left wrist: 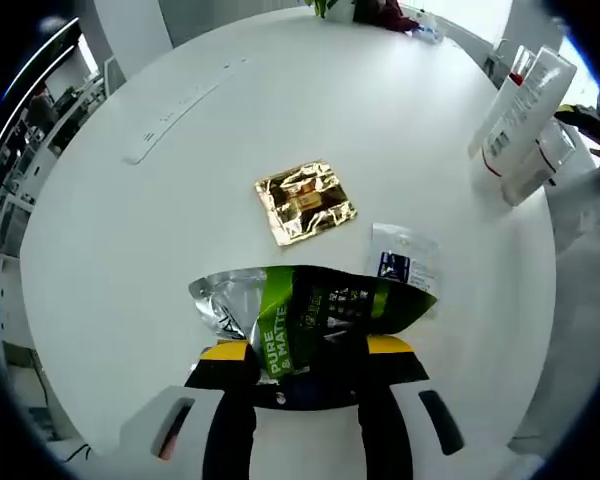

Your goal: Arrange the skincare products in the storage area until every visible bottle or jar stands upright without overlapping.

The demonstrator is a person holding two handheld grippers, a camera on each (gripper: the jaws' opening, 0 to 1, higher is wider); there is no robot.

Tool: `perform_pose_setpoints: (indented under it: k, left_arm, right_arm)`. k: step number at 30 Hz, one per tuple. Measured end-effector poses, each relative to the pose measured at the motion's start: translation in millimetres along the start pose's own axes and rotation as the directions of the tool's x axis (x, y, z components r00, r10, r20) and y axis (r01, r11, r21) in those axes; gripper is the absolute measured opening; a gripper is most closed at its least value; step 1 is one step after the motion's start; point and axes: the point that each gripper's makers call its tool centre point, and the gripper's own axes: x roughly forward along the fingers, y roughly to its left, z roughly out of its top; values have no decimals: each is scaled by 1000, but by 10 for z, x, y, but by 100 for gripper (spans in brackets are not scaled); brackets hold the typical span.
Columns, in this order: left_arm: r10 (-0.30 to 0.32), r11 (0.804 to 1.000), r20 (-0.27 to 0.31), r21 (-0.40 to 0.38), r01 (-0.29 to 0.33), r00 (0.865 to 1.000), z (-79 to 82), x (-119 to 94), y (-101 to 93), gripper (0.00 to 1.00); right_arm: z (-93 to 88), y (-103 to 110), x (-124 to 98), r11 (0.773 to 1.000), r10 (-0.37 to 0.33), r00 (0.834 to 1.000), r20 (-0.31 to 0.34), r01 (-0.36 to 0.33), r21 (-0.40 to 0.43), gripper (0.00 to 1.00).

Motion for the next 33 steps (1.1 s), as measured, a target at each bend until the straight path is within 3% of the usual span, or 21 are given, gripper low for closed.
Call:
perform_pose_setpoints:
  k: [2,3,4,5,6,9,11,13,15,16,17,18,20,28,33]
  left_arm:
    - [-2,1000,33,-25,3,999,57,-99,34,24]
    - [47,999,43,-25,-46,998,71,-140,83,5]
    - [129,991,85,22,-131,988,90,-282,218,1]
    - [49,997,64,54,-53,997,56,-287,63,0]
    - [17,997,45,70,-21,999,13,-298,-10,1]
    - [50,996,-1,80,-50,999,-123,-186,-24,1]
    - [14,996,13,91,-15,1000,-143,-162,-109,1]
    - [50,992,24,114,-52,998,-168,-162,-130,1]
    - [30,991,26,133,-33,999,-165,-166,-177,1]
    - [57,974,27,217,-62,998,-101,-237,-181,3]
    - [42,969,30,244,-48,999,-66,-256,-260,9]
    - [41,964,34,260,-49,999,-38,-270,-289,20]
    - [-18,975,41,222,8,999,-59,-262,-275,32]
    - [-2,980,36,200,-5,999,-87,-289,-205,43]
    - [9,982,25,186,-14,1000,-123,-310,-288,50]
  right_arm:
    - [3,7,3,1000,4,1000,1,-4,-2,93]
    - [8,18,4,1000,7,1000,2,-7,-5,94]
    - [9,21,4,1000,8,1000,3,-8,-6,94]
    - [9,29,5,1000,11,1000,2,-11,-11,94]
    - [5,38,6,1000,14,1000,1,-14,-13,94]
    - [9,47,3,1000,19,1000,4,-19,-16,94]
    - [11,49,-1,1000,20,1000,7,-20,-17,94]
    - [15,59,-4,1000,23,1000,9,-23,-16,94]
    - [14,61,-4,1000,27,1000,10,-27,-16,94]
    - [16,63,-4,999,29,1000,10,-28,-18,94]
    - [17,64,-3,999,29,1000,9,-29,-19,94]
    - [18,67,-3,999,29,1000,8,-29,-22,94]
    - [21,73,-1,999,31,1000,7,-30,-23,94]
    - [33,69,-5,999,29,1000,13,-29,-20,94]
    - [31,67,-6,999,29,1000,12,-29,-21,94]
